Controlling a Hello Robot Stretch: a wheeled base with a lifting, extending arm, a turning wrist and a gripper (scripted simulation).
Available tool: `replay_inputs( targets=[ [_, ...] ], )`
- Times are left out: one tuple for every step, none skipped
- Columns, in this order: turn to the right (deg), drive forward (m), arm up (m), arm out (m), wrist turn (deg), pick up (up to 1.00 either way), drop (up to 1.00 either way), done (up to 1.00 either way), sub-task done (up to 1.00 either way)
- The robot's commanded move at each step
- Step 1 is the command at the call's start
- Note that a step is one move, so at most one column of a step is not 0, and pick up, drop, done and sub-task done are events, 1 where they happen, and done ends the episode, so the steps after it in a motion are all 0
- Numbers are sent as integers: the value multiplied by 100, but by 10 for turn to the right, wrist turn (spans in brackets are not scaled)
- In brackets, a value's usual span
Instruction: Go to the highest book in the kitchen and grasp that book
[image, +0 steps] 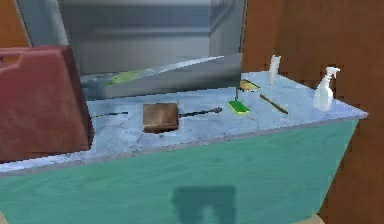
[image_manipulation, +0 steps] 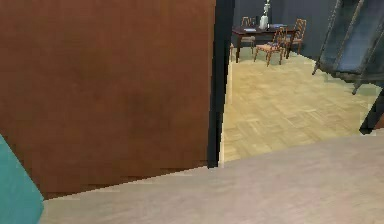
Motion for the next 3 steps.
replay_inputs(
  targets=[
    [330, 0, 0, 0, 0, 0, 0, 0, 0],
    [0, 35, 0, 0, 0, 0, 0, 0, 0],
    [-450, 0, 0, 0, 0, 0, 0, 0, 0]
  ],
)
